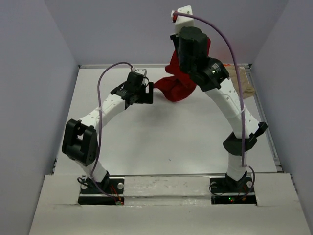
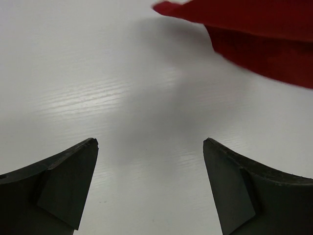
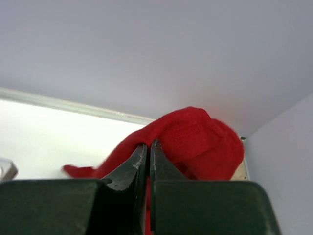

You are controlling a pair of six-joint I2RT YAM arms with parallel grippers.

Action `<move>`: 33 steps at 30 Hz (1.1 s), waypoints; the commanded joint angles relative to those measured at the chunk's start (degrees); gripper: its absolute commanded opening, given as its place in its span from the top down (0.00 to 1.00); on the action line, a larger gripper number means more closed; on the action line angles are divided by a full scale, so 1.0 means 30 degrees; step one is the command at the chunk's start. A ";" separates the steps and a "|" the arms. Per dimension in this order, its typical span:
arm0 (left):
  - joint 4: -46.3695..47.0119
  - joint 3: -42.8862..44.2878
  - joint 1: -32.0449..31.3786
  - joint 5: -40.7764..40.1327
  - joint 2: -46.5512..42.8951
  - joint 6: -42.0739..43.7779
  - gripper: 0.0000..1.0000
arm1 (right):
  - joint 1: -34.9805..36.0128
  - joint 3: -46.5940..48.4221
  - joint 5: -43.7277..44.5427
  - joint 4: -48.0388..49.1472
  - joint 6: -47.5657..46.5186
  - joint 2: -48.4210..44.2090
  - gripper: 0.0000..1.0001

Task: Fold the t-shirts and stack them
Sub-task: Move the tshirt to the center of the board, then flatten the tshirt out

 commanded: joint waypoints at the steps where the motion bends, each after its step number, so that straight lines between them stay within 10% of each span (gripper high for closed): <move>1: 0.2347 0.0152 0.0176 -0.1103 -0.3246 -0.0920 0.01 | 0.1410 -0.2479 0.0427 0.0405 0.0089 -0.0307 1.00; 4: 0.1516 0.2279 -0.0173 0.1037 -0.2351 -0.0223 0.01 | 0.2174 -0.3021 0.0913 -0.0031 0.0039 0.1202 1.00; 7: -0.3313 0.6709 -0.0324 -0.3051 -0.0646 0.0161 0.01 | 0.1738 -0.1315 0.0803 -0.1938 0.1205 0.1656 1.00; 19: 0.0741 0.0826 0.2461 0.0393 -0.4335 -0.1126 0.01 | 0.4080 -0.2011 -0.0086 0.0077 0.0097 0.0836 1.00; 33: 0.0712 0.0796 0.1817 0.0862 -0.3104 -0.0893 0.01 | -0.4123 -0.8285 -0.0133 -0.3990 0.5895 -0.1978 1.00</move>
